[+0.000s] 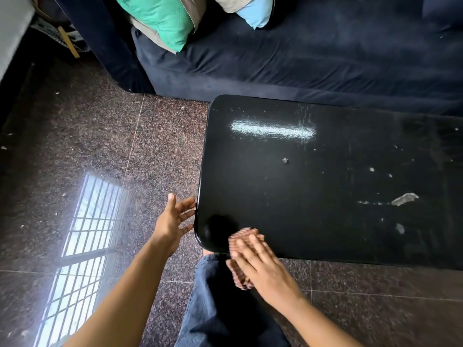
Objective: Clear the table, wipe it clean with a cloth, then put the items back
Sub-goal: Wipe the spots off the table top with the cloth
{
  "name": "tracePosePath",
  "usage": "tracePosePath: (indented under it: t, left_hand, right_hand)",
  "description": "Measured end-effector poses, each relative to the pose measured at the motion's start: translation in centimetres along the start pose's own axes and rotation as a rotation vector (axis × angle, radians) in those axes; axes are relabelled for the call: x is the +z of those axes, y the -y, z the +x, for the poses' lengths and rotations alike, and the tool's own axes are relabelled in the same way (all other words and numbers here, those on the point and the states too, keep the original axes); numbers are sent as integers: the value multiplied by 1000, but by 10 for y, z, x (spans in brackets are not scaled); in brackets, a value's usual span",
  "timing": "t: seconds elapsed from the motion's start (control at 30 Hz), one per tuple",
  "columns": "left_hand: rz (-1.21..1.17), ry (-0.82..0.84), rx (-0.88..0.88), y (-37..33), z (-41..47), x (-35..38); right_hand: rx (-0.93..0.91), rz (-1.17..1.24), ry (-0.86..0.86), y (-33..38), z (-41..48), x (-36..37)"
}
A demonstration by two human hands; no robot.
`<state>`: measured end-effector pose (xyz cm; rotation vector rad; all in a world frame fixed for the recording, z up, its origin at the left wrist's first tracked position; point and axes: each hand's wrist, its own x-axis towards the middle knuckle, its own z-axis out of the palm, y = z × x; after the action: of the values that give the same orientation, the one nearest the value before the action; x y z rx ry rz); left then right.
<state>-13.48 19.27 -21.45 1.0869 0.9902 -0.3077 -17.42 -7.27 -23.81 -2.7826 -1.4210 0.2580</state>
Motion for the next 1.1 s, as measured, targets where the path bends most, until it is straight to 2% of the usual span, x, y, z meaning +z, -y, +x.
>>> tracePosePath:
  t: [0.07, 0.13, 0.17, 0.2, 0.3, 0.37, 0.5, 0.67, 0.73, 0.83, 0.97, 1.0, 1.1]
  left_hand:
    - [-27, -17, 10, 6, -1, -1]
    - [-38, -23, 27, 10, -1, -1]
    - [-41, -21, 35, 11, -1, -1]
    - [-49, -19, 40, 12, -1, 0]
    - [-75, -28, 49, 15, -2, 1]
    - [-89, -28, 50, 17, -2, -1]
    - [-96, -9, 23, 20, -6, -6]
    - [-121, -19, -38, 30, -10, -22]
    - [-142, -60, -46, 34, -9, -34]
    - [-188, -122, -57, 39, -8, -53]
    - [-280, -120, -99, 41, -5, -62]
    - [-314, -119, -91, 40, -4, -62]
    - [-348, -166, -49, 28, 2, -60]
  right_hand:
    - [-27, -14, -12, -25, -30, -1]
    - [60, 31, -19, -46, -56, -8]
    - [202, 112, -29, -51, -66, -13]
    - [417, 231, -55, -51, -75, -19]
    - [1055, 473, -262, -28, -73, -29]
    - [1198, 531, -316, -1, -51, -23]
    - [1273, 758, -349, 69, 9, -9]
    - [1132, 982, -432, 149, 76, -18]
    - [1161, 975, -492, 161, 94, -15]
    - [1121, 1019, -512, 175, 104, -14]
    - [959, 1347, -237, 174, 132, -35]
    - [959, 1429, -252, 163, 142, -43]
    - [915, 1602, -463, 102, 176, -73]
